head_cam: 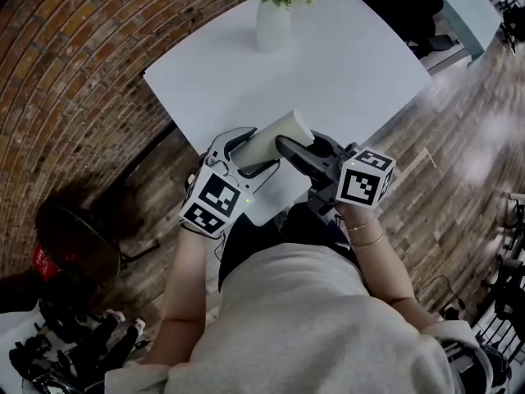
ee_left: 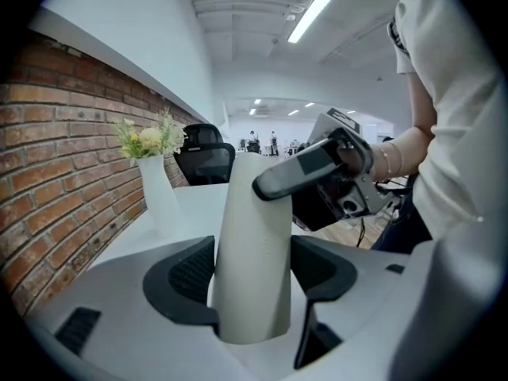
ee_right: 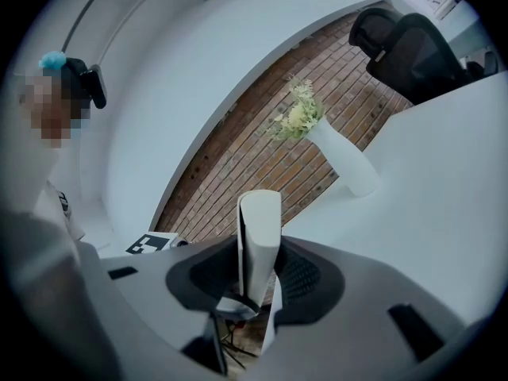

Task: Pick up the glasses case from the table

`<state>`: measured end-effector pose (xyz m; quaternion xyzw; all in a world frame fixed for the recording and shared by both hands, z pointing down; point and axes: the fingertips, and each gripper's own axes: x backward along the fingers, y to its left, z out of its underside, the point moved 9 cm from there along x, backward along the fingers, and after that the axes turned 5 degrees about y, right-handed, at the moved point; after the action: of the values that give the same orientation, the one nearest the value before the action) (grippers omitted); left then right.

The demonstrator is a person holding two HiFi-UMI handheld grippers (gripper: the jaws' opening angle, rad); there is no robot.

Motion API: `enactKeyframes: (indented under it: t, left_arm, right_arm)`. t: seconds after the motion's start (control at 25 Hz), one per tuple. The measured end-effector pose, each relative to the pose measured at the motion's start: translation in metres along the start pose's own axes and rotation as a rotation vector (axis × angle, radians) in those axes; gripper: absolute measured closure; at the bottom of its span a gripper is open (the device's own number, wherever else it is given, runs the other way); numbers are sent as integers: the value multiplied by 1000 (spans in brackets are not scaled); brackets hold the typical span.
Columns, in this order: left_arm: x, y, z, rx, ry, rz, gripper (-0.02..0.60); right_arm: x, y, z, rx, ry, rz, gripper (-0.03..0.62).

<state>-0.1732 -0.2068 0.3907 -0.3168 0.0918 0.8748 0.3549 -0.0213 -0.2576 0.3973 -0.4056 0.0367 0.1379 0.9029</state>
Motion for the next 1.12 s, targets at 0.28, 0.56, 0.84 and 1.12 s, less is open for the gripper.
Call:
enactKeyframes:
  t: [0.28,0.56,0.84,1.12]
  left_arm:
    - [17,4,-9,74,-67,-84,292]
    - [44,17,-15,263,-214,-201,293]
    - [57,32,-14,537,-341,-253,355]
    - [56,31,-9,773,-395,-188,506]
  right_arm:
    - [5,5,-13,44,-63,76,456]
    - [15,9,-34,30,-179,111,456]
    - [18,25,-56,70,-255,104,456]
    - [24,31,-61,59,-288,101,457]
